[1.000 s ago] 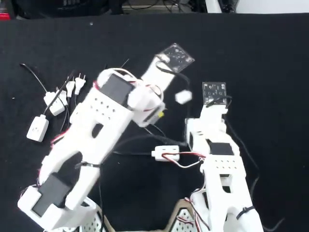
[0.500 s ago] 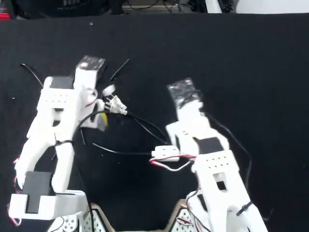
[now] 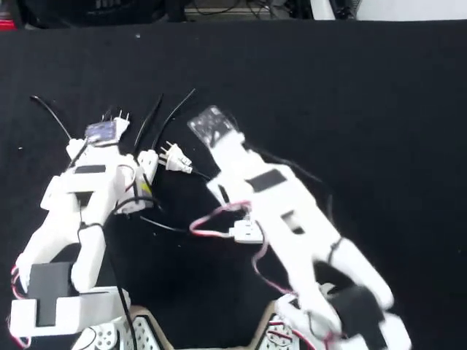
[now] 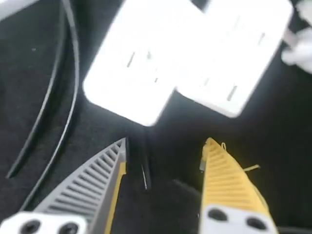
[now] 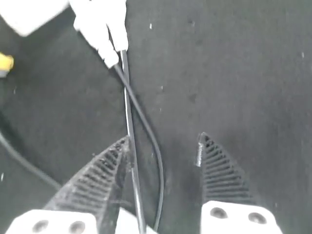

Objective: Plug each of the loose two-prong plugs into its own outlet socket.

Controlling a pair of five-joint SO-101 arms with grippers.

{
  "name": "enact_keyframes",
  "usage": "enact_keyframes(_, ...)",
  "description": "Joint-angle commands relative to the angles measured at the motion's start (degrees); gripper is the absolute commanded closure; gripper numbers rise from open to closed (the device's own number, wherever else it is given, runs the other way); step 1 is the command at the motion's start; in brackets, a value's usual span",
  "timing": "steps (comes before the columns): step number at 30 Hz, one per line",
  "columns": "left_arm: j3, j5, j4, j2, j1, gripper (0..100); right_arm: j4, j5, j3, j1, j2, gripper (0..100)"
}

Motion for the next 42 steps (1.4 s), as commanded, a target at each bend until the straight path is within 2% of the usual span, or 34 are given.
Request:
enact_keyframes(1, 1.1, 5.19, -4.84, -1.76, -5.05, 75, 0.35, 0.44, -11.74, -3.25, 8.22, 80.5)
enact_keyframes(8, 0.92, 8.26, -4.84, -1.41, -8.13, 75, -3.08, 0.53, -18.07, -8.79, 17.54, 80.5)
enact_keyframes(13, 0.92, 8.26, -4.84, -1.41, -8.22, 75, -6.59, 0.53, -23.16, -8.97, 25.01, 80.6)
enact_keyframes(25, 0.92, 8.26, -4.84, -1.32, -8.22, 75, -6.33, 0.62, -33.27, -9.49, 37.67, 80.8)
enact_keyframes(27, 0.92, 8.26, -4.84, -1.32, -8.13, 75, -6.24, 1.76, -33.1, -9.85, 37.76, 82.9)
enact_keyframes(30, 0.92, 8.26, -4.84, -1.32, -8.13, 75, -6.24, 4.13, -33.01, -9.85, 37.67, 99.1)
enact_keyframes(32, 0.92, 8.26, -4.84, -1.32, -8.13, 75, -5.71, 4.13, -32.92, -9.41, 37.23, 96.8)
enact_keyframes(34, 0.84, 8.26, -4.92, -1.32, -8.13, 75, -3.34, 4.13, -32.92, -8.18, 35.03, 98.9)
enact_keyframes(42, 0.84, 8.26, -5.01, -1.32, -8.13, 75, 8.09, 4.4, -29.67, -2.02, 17.54, 98.8)
